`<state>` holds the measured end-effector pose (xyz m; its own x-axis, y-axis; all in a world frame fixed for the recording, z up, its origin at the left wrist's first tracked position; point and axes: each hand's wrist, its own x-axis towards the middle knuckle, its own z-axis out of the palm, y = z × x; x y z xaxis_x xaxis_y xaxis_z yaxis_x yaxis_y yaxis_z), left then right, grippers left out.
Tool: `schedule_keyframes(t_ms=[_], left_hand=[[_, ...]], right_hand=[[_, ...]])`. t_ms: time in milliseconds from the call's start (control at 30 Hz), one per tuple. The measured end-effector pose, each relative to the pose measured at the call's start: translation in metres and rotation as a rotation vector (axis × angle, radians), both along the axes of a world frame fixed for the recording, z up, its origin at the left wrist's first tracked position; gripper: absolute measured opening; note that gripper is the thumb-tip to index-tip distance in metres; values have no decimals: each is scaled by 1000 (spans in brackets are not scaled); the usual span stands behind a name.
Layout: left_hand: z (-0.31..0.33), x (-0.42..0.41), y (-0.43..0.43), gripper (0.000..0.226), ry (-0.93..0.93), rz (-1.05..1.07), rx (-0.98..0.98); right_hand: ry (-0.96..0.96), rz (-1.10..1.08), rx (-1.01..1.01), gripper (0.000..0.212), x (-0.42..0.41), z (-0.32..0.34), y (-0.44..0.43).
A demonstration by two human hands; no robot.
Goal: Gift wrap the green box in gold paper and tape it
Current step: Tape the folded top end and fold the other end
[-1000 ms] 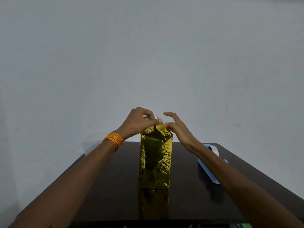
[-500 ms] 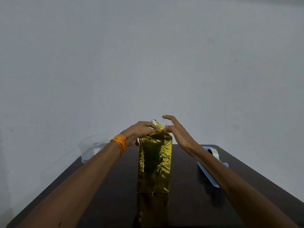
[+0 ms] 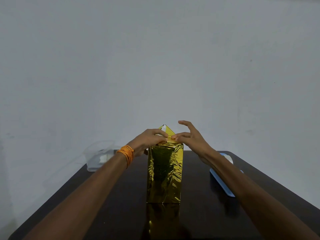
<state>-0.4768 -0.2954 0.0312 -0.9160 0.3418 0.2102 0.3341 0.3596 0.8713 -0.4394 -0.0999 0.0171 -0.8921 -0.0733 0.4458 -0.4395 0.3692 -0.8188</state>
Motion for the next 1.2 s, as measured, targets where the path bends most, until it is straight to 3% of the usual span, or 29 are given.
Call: schedule_keyframes(t_ms=[367, 900, 1000, 1133, 1200], left_hand=[[2, -1, -2, 23, 3, -48, -57], [-6, -2, -6, 34, 6, -29, -27], [-7, -4, -5, 33, 11, -21, -31], [-7, -2, -5, 37, 5, -23, -23], [-7, -1, -5, 37, 12, -16, -31]], right_hand=[[-11, 44, 37, 70, -9, -1, 3], [53, 42, 68, 64, -13, -5, 7], [114, 23, 56, 53, -10, -5, 7], [229, -45, -87, 16, -1, 1, 3], [214, -65, -82, 9, 2, 9, 2]])
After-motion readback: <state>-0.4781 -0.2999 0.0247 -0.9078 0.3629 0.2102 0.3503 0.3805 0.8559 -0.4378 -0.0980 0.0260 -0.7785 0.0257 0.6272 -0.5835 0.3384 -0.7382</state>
